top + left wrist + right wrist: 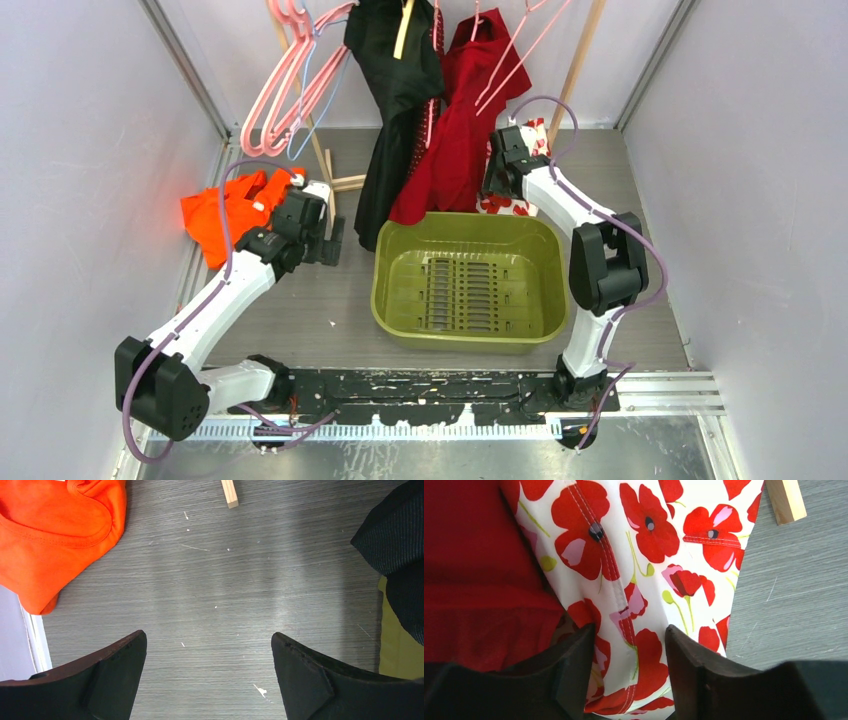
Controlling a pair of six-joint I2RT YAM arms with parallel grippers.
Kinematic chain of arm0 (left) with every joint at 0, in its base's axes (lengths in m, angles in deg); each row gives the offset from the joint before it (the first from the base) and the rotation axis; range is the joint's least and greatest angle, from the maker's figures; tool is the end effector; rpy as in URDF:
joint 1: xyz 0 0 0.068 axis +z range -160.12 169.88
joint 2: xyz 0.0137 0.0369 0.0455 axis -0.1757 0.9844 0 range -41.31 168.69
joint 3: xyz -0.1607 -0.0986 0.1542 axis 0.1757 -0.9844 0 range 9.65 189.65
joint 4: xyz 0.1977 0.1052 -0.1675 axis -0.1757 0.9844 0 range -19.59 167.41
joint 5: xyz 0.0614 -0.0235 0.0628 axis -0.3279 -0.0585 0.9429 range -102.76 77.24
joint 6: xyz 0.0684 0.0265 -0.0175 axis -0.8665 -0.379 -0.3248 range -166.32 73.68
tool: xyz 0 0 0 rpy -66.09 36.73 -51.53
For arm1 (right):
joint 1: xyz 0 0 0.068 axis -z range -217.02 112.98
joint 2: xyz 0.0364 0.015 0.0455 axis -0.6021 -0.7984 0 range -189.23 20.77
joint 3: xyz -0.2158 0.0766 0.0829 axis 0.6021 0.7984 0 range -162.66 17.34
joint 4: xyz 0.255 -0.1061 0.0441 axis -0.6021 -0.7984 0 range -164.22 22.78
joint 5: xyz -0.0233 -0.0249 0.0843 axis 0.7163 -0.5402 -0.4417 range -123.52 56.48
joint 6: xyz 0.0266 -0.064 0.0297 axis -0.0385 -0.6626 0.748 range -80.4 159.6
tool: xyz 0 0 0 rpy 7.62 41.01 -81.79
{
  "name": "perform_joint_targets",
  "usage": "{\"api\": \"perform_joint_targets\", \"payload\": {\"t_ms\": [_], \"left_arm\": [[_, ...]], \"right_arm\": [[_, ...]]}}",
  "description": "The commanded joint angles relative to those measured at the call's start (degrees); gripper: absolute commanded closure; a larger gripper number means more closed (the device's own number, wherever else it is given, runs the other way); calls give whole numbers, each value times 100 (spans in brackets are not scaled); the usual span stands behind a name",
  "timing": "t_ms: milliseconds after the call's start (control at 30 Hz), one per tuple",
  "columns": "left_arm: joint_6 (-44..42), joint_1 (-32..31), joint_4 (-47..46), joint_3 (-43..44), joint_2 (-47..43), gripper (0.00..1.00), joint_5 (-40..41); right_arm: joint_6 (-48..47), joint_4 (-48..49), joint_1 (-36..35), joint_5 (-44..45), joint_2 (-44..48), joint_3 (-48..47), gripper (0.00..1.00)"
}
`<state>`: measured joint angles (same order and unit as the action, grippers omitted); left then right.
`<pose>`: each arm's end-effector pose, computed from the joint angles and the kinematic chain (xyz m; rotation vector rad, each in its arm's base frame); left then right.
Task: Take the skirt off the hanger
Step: Pick up the skirt from the center of the board.
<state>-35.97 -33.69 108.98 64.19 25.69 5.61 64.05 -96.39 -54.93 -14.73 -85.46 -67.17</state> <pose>0.2685 -0.0953 0.2256 0.1399 2.4003 0.1234 0.4229 0.1152 0.1915 0.2767 2.3808 -0.0619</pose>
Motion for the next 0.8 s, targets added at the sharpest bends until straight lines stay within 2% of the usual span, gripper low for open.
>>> {"api": "perform_joint_targets", "payload": {"t_ms": [0,133,233,367,400,467,500,567,633,667,767], "left_arm": [[53,-16,28,221,-131,6,15],[49,-16,37,250,-147,6,22],[70,-16,38,249,-167,6,-21],[85,-16,70,243,-214,7,-59],[83,-15,83,237,-246,7,-61],[67,-16,92,204,-304,7,-62],[61,-16,99,199,-338,7,-62],[39,-18,114,159,-381,7,-46],[27,-17,129,134,-416,7,-23],[25,-16,138,131,-430,7,-18],[45,-16,105,91,-486,7,-35]], "right_arm": [[53,297,55,7,196,60,50],[92,192,95,-257,182,-3,98],[89,209,104,-114,315,56,99],[59,178,161,590,566,103,99],[40,183,176,705,639,105,94],[-84,242,177,842,824,128,75],[-181,317,169,884,938,151,72],[-275,453,167,1037,1166,186,80],[-358,523,168,1269,1350,174,96],[-414,534,175,1334,1438,139,99],[-568,612,174,1250,1620,92,99]]}}
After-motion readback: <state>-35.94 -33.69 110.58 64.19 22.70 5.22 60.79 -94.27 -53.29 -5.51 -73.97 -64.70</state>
